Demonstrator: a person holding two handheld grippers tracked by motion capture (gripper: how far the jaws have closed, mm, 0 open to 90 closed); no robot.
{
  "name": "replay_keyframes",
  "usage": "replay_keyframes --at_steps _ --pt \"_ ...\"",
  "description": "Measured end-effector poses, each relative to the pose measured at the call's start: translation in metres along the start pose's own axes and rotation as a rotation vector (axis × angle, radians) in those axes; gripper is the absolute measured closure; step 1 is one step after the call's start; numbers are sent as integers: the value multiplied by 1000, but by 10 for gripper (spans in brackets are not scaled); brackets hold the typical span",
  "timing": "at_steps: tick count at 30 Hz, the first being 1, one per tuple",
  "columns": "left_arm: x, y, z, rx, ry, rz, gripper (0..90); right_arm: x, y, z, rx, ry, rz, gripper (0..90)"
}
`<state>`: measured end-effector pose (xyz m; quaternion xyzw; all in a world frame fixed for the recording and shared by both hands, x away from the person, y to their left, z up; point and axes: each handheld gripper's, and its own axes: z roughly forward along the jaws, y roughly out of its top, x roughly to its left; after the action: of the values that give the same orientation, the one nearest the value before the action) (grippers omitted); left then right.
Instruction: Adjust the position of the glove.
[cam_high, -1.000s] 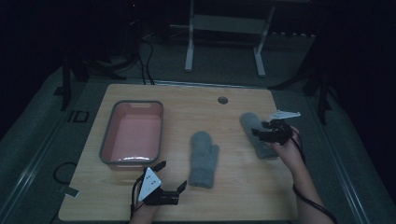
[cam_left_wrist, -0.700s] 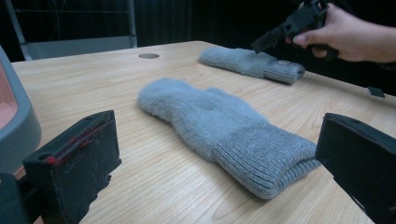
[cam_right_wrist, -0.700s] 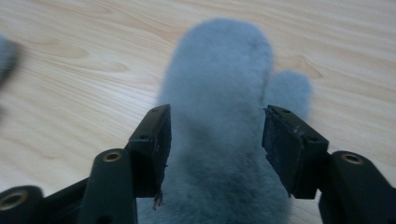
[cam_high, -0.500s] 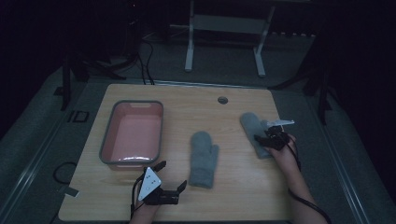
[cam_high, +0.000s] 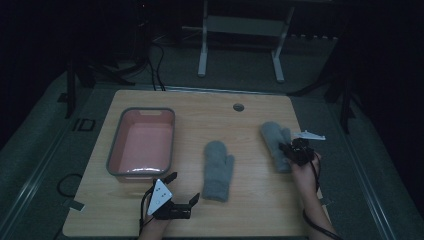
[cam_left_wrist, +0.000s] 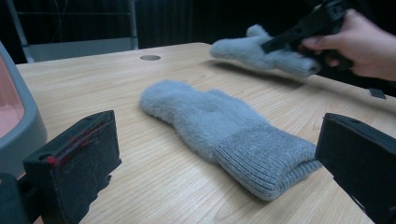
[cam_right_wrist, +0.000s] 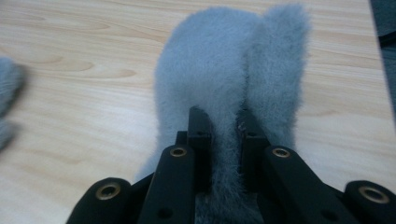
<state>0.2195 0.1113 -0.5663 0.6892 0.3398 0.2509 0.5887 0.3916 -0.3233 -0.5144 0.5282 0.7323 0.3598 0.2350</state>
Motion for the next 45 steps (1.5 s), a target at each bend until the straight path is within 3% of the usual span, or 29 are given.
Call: replay_keyframes --at_steps 2,7,10,12,15,20,22,23,24,26,28,30,32,34,36,38,42,45 --pt "-1 0 0 -3 0 2 1 4 -3 -14 -6 -28 10 800" --pt "-1 0 0 -1 1 7 1 9 -13 -49 -45 -48 81 799" --pt "-1 0 1 1 0 9 2 12 -22 -64 -37 -55 125 796" --pt "-1 0 1 0 -1 9 1 15 -30 -70 -32 -67 125 793" --pt "-2 0 1 -2 -2 12 1 18 -44 -70 -27 -70 117 786" --pt "-2 0 1 1 -2 11 1 16 -70 -48 71 -72 127 773" --pt "-2 0 1 2 -3 11 1 15 -74 -44 83 -65 134 757" --pt "-2 0 1 -1 -3 11 1 15 -76 -43 73 -60 137 734" --pt "-2 0 1 -1 -4 11 1 14 -75 -44 70 -56 127 635" --pt "-1 0 1 1 -2 11 1 13 -72 -47 65 -31 133 575" --pt "-1 0 1 1 -1 8 2 11 -68 -52 46 -16 112 484" --pt "-1 0 1 3 -2 8 1 8 -62 -57 20 11 86 475" --pt "-2 0 1 7 -6 11 1 6 -56 -60 4 41 16 453" --pt "-2 0 2 8 -9 14 1 3 -51 -59 19 67 -71 452" --pt "-2 0 2 8 -9 16 1 0 -47 -57 32 76 -122 453" --pt "-2 0 2 8 -7 12 1 -4 -46 -53 40 109 -148 453" --pt "-1 0 2 8 -5 11 1 -7 -50 -45 54 123 -181 456" --pt "-2 -1 2 13 0 13 1 -11 -58 -34 73 138 -177 455"
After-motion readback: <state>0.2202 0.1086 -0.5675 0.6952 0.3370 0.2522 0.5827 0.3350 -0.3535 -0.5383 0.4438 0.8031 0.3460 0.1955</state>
